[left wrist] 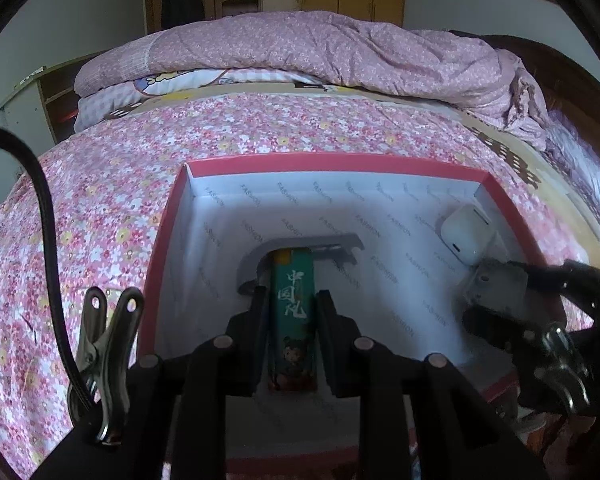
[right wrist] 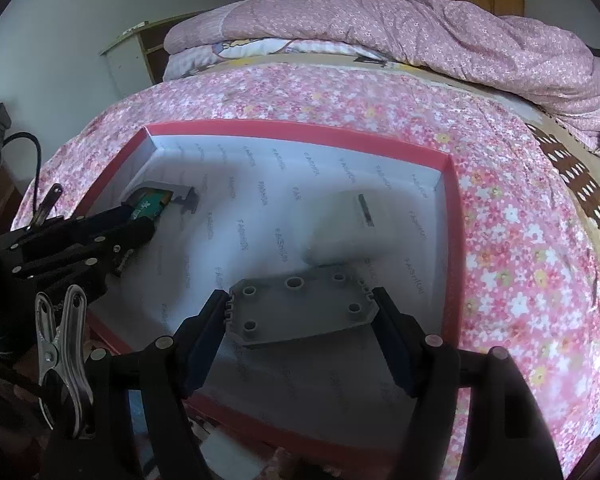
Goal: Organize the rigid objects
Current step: 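Carry the lighter and grey plate into the tray and release them, then withdraw both grippers from the tray toward the remaining items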
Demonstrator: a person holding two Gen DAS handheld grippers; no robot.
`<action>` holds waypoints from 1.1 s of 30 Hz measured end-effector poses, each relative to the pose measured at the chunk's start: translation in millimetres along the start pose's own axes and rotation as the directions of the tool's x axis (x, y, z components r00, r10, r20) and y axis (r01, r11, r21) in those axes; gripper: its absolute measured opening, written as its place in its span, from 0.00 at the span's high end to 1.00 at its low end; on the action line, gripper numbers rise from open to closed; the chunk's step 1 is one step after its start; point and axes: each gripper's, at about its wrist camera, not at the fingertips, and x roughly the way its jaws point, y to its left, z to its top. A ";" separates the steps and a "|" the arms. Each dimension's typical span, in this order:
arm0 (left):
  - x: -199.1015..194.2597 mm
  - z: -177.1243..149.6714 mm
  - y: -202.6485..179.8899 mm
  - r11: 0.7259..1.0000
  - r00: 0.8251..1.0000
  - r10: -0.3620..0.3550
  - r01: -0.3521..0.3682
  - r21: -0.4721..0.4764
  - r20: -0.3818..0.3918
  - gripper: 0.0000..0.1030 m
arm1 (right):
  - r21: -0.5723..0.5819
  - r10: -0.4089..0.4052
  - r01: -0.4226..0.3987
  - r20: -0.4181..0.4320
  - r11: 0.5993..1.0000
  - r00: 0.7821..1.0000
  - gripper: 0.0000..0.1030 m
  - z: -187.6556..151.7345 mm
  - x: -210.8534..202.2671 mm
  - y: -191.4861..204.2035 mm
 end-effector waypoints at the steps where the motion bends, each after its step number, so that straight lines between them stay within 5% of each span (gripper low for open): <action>1: -1.6 -2.0 -1.4 1.000 1.000 -0.002 0.002 0.001 -0.001 0.77 | -0.014 -0.012 0.012 0.001 1.000 1.000 0.30 -2.3 -0.4 -0.4; 9: -9.4 -10.6 -10.1 1.000 1.000 -0.012 0.012 0.014 0.000 0.75 | -0.063 -0.049 0.050 0.011 0.997 0.999 0.30 -16.0 -6.3 -2.9; 16: -12.2 -12.2 -18.3 0.999 1.000 -0.017 0.018 0.048 -0.005 0.52 | -0.044 -0.059 0.060 0.016 0.997 0.998 0.29 -14.8 -7.2 -0.8; 23: -29.8 -13.5 -2.9 0.999 0.999 -0.045 0.045 -0.018 0.011 0.45 | 0.020 -0.003 0.002 0.033 1.000 0.999 0.29 -14.9 -20.0 -6.3; 33: -56.6 -23.7 7.5 0.998 0.999 -0.033 0.034 -0.043 0.022 0.44 | 0.019 0.001 -0.003 0.105 1.000 0.994 0.29 -19.9 -57.2 2.5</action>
